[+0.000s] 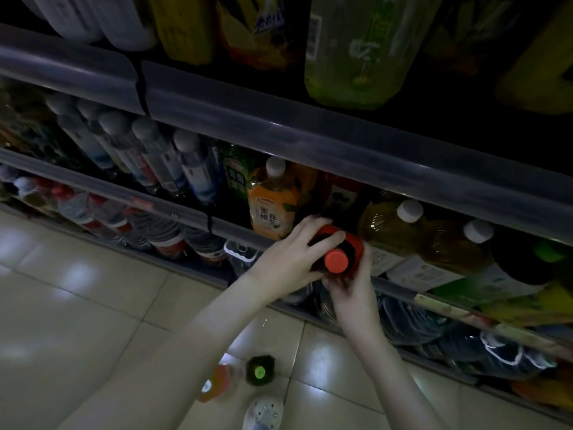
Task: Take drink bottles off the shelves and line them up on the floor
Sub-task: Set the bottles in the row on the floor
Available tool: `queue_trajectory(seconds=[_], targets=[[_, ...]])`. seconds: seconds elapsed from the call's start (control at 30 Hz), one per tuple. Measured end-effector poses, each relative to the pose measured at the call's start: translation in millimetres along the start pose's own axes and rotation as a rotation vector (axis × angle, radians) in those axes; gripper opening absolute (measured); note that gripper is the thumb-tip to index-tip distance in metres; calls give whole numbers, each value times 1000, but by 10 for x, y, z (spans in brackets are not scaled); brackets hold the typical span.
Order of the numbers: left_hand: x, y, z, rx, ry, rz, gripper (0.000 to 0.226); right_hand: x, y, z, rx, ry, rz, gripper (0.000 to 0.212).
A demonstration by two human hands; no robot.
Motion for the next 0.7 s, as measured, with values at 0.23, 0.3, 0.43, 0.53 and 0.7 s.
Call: queue_trajectory(seconds=[0.23, 0.3, 0.43, 0.53, 0.7], targets=[[52, -58, -5, -173, -237, -71, 75, 30, -21, -61, -240, 395, 213, 83], [30, -13, 4, -238, -313, 32, 84, 89, 2, -108, -313, 536, 397, 80], [60, -66, 9, -318, -250, 227, 84, 249, -208, -210, -455, 726, 479, 57], [112, -177, 18, -362, -160, 241, 58, 321, -388, -226, -488, 841, 348, 56], [276, -91, 54, -483, -150, 680, 81, 392, -462, -306, -438, 924, 421, 95]])
Point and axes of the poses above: each hand's wrist, its own y-axis away from the middle knuckle, its own z-axis out of the back of the hand, x = y × z, the point moved 1 cm from there along -y, towards the middle knuckle, and after that the axes turned 8 degrees about -x, right-handed, at the moved point
